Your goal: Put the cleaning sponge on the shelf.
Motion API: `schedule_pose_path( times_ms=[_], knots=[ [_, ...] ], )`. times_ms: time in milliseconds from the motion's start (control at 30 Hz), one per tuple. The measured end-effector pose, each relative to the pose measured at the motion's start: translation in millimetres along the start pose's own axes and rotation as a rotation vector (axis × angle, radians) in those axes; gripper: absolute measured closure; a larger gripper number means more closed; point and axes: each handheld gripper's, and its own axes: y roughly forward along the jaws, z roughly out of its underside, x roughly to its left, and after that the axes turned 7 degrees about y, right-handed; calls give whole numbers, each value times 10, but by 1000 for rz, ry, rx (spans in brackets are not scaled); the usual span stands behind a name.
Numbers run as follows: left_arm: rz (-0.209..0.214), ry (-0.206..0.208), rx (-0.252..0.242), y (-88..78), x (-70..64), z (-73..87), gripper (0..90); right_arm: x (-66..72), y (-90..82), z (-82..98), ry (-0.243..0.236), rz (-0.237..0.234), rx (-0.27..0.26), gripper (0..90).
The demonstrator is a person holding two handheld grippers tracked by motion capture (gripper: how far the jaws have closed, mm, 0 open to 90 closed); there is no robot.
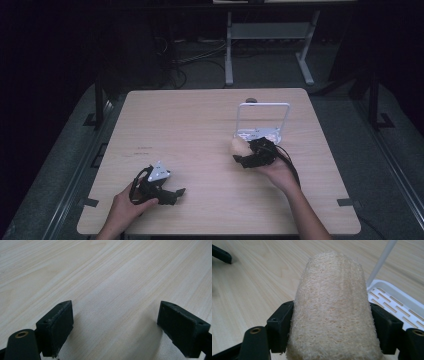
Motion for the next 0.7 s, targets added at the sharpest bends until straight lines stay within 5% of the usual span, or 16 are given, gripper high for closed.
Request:
schedule_pose_path(
  times_ms=[700],
  knots=[
    [-2,-1,-2,1,-1,1,129,-353,6,-19,59,58,-15,278]
  ],
)
